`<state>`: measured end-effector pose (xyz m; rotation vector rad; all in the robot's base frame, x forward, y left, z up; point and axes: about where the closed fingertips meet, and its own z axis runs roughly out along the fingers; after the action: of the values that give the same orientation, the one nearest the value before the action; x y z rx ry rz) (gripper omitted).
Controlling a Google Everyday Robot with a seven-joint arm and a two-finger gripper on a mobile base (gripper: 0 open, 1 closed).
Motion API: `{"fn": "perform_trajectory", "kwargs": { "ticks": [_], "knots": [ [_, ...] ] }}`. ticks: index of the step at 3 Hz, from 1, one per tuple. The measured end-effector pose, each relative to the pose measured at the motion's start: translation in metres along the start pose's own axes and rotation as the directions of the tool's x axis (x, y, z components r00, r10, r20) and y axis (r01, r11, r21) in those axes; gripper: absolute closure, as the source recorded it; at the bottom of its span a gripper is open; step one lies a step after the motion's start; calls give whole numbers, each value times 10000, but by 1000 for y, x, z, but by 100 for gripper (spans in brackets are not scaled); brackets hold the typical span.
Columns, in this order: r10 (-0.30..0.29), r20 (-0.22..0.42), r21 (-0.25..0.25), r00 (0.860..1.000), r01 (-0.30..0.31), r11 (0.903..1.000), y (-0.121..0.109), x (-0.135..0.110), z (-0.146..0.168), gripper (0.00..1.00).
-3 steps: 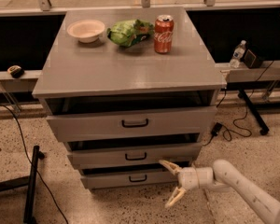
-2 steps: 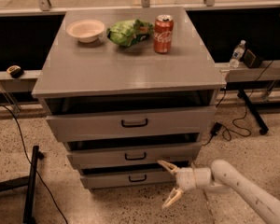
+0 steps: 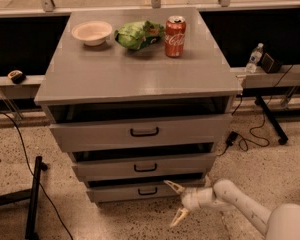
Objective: Open bottom drawer
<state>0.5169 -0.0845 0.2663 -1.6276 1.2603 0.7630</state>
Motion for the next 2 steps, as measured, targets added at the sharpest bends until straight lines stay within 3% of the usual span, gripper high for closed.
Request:
{"fn": "perform_trajectory", "kwargs": {
  "ticks": [1, 2],
  "knots": [
    [-82, -240, 414, 9997, 92, 9991, -20, 5, -13, 0],
    [-360, -741, -34, 9966, 359, 9994, -15, 21, 12, 0]
  ]
}}
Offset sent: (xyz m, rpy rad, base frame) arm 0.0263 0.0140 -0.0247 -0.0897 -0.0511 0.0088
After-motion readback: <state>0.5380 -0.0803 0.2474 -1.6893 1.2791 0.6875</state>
